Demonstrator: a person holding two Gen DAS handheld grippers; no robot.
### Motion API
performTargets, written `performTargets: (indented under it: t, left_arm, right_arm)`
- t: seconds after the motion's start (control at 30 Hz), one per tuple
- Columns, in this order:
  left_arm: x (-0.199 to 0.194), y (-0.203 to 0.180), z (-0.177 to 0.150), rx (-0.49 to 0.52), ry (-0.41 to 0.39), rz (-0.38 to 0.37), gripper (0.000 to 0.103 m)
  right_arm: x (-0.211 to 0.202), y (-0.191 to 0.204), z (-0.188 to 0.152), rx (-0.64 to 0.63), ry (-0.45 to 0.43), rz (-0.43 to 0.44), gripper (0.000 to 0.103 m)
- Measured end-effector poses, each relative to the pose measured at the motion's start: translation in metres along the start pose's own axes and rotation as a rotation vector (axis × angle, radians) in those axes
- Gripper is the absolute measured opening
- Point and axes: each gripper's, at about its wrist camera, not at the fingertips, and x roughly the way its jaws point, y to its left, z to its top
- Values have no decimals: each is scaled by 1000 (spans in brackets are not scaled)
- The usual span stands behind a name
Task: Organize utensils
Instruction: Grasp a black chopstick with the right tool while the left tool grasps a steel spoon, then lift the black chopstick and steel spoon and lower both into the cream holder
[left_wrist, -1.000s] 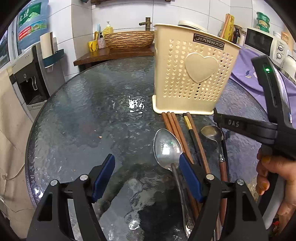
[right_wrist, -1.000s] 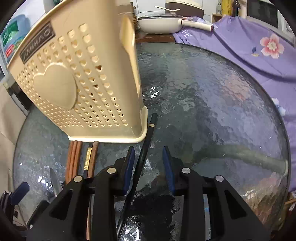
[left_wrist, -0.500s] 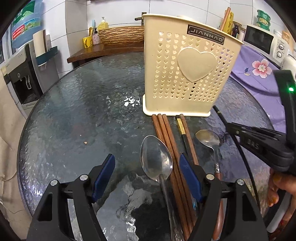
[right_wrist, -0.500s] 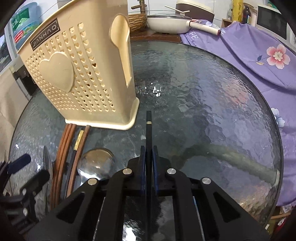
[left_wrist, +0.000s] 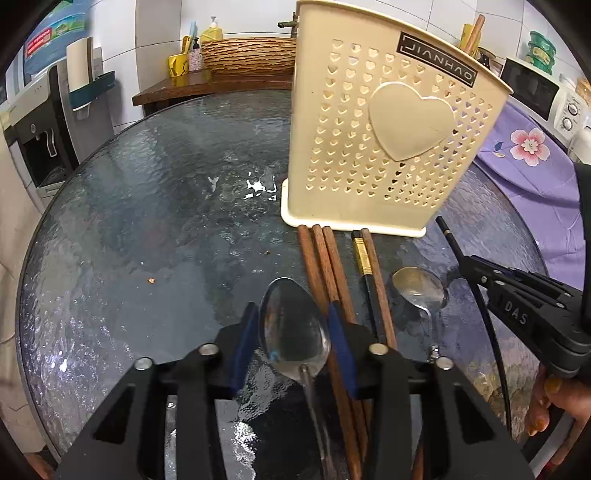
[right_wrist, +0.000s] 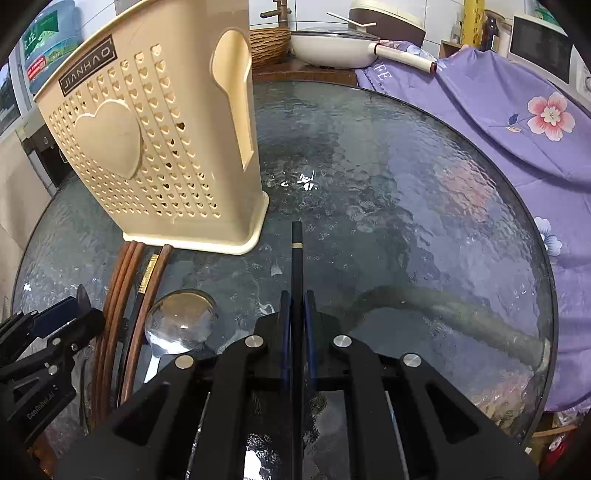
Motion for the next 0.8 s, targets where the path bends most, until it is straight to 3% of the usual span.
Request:
performTargets:
  t: [0.3, 0.5, 0.8]
  left_arm:
    - [0, 3, 2, -3, 0, -10, 37]
    - [-9, 6, 4, -9, -27, -28, 37]
    - [-59, 2, 11, 28, -171, -77, 37]
  right_arm:
    - [2, 9, 6, -9, 14, -22, 8]
    - [3, -4, 11, 25, 6, 26, 8]
    - [-47, -23, 13, 53, -141, 147, 8]
